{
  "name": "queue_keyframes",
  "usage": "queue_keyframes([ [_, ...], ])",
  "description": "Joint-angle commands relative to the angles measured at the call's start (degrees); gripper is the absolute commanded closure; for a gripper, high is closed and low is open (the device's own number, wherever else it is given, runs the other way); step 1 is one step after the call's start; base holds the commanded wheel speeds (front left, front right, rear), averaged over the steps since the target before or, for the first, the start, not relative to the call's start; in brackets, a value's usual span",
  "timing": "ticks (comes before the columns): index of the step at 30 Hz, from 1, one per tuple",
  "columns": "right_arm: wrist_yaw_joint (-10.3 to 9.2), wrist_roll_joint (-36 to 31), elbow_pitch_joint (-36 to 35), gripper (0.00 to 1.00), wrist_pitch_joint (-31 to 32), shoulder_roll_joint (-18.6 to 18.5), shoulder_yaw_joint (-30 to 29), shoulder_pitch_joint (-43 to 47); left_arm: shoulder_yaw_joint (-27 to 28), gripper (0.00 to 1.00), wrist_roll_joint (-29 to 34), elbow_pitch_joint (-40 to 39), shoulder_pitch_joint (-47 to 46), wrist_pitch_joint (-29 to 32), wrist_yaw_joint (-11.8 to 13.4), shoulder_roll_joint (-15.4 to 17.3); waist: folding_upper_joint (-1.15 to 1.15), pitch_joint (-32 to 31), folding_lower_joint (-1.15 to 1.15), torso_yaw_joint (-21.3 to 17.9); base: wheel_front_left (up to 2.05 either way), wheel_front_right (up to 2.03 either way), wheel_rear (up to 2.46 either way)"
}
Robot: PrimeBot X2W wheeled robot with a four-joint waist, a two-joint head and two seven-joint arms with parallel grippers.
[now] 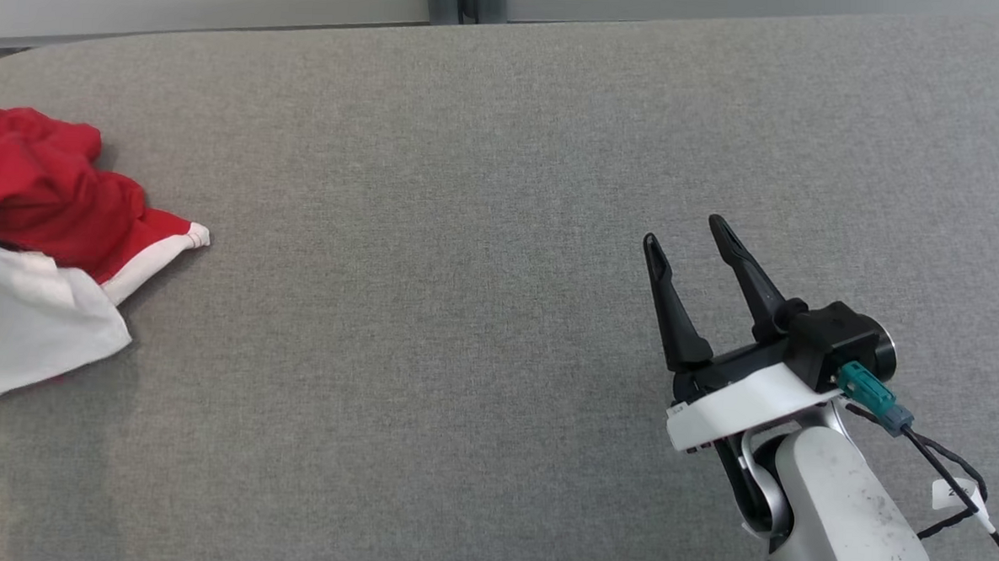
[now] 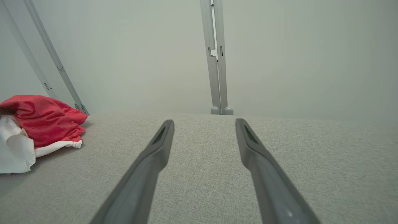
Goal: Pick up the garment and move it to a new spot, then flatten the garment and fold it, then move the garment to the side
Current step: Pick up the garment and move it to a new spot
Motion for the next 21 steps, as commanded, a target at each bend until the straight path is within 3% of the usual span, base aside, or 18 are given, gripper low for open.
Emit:
queue_keyframes([
  [1,0.03,0.35,0.35,0.00,-0.18,0.16,-0.02,0.87,-0.82,1.00,-0.28,-0.70,-1.21,-0.94,-0.11,0.89,0.00,-1.97,0.00,0.59,0.00,0.00,0.00],
  [10,0.03,1.32,1.23,0.00,-0.18,0.57,0.81,2.16,-6.59,1.00,1.55,-9.18,-5.20,-2.61,-0.11,1.62,0.00,-5.84,0.00,-0.49,0.00,0.00,0.00],
  [21,0.03,1.61,0.98,0.00,-0.18,0.86,-0.71,3.09,-9.84,1.00,1.10,-28.31,-7.22,-0.24,0.88,-0.99,0.00,-7.65,0.00,-6.54,0.00,0.00,0.00],
])
